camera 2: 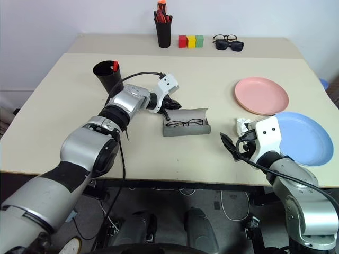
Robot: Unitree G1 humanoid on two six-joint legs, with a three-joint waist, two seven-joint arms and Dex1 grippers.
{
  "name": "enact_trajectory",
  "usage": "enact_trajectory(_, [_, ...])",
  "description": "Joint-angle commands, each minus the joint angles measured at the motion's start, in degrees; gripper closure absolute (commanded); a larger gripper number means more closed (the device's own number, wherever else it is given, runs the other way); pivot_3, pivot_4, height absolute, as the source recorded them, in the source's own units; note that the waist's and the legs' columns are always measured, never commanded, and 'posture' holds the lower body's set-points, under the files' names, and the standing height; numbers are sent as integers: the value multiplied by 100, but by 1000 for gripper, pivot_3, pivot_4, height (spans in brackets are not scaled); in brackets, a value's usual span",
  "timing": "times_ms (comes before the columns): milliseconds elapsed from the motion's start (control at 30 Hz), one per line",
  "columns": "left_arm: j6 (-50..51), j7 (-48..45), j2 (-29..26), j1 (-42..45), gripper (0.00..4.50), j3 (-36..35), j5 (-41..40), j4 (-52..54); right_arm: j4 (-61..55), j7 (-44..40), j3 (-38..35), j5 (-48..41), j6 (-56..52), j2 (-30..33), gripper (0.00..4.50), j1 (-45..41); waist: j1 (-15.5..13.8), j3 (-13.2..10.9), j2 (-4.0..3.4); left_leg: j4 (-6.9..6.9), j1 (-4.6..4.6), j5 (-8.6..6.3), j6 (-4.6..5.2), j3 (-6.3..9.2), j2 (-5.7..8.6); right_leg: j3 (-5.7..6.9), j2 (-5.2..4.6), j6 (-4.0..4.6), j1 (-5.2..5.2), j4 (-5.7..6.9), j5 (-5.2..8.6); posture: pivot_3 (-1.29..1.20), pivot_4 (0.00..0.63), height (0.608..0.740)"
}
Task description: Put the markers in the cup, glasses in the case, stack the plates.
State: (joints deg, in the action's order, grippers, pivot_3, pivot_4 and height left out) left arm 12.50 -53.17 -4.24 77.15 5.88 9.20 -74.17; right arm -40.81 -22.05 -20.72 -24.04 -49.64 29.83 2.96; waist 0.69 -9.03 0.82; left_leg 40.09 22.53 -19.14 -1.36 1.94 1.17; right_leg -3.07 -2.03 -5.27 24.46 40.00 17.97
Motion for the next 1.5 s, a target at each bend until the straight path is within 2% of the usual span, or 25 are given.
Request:
enact_trajectory(33, [57,-436,83,-19,4408,12,-146,291,-140,27,-168,-96,134,9,114,11,-1,0,0,0,0,0,0,0,0,0,0,0,0,0,0,0,150,740])
enact_trajectory(300, [187,-1253,54,-167,4408,190,-167,723,-114,77,-265,-135,94,41,114,79,1,0,0,0,0,0,0,0,-1,-1,0,0,0,0,0,0,150,740])
enact_trajectory(467, [212,-1611,-16,-715,4408,720,100,1128,-99,162,-352,-122,59,49,114,192,15,3,-5,-1,-4,0,0,0,-3,-3,1,0,-1,2,0,0,150,740])
enact_trajectory(633, [274,-1554,-111,-1208,4408,1091,255,1442,-92,172,-425,-164,46,76,114,230,11,15,-5,-1,-13,-1,1,0,-5,-5,1,0,-12,2,0,0,150,740])
enact_trajectory(733, [15,-1299,-83,-1309,4408,756,-85,1786,-23,279,-558,-93,48,80,114,204,1,23,-6,-1,-14,-1,2,1,-6,-5,2,0,-14,1,0,0,150,740])
enact_trajectory(867, [-215,-992,105,-1356,4408,-233,-1163,2747,218,415,-711,111,79,173,114,282,-8,18,1,1,-12,-1,2,0,-6,-7,-3,0,-15,1,0,0,150,740])
enact_trajectory(933, [20,-1089,103,-1464,4408,-355,-1484,3316,377,451,-810,183,86,205,114,324,-11,16,4,2,-5,-1,1,2,-7,-6,-11,0,-10,0,0,0,150,740])
enact_trajectory(1033, [732,-1747,-78,-2075,4408,-68,-1982,4688,711,524,-915,373,107,253,114,477,-3,22,-5,-1,-6,0,1,0,-4,-5,-23,0,-9,0,0,0,150,740])
enact_trajectory(1067, [958,-1991,-163,-2284,3903,52,-2140,5024,813,546,-952,387,80,237,114,504,9,28,-15,-3,-8,0,-1,-1,-3,-5,-24,0,-10,0,0,0,150,740])
enact_trajectory(1100, [998,-2215,-288,-2533,3663,244,-2189,5354,963,572,-976,443,109,230,114,533,17,35,-28,-4,-12,2,-5,-3,-3,-6,-24,0,-11,0,0,0,150,740])
enact_trajectory(1167, [1125,-2495,-501,-2931,2677,573,-2275,5892,1254,586,-992,556,219,248,114,597,35,43,-41,-6,-17,1,-2,-8,-3,-8,-24,0,-14,0,0,0,150,740])
enact_trajectory(1333, [1066,-2355,-670,-3287,212,957,-2222,6380,2031,511,-983,735,709,260,114,630,3,43,-41,-1,-17,8,11,-8,1,-8,-27,0,-17,2,0,0,150,740])
enact_trajectory(1367, [935,-2307,-691,-3309,72,1022,-2158,6408,2152,495,-969,757,788,277,114,599,0,43,-41,-1,-17,9,12,-8,3,-7,-29,0,-21,2,0,0,150,740])
enact_trajectory(1500, [653,-2063,-706,-3286,72,1127,-2023,6388,2522,438,-880,837,1021,363,114,399,3,44,-42,-1,-18,7,16,-8,4,-6,-30,0,-24,-1,0,0,150,740])
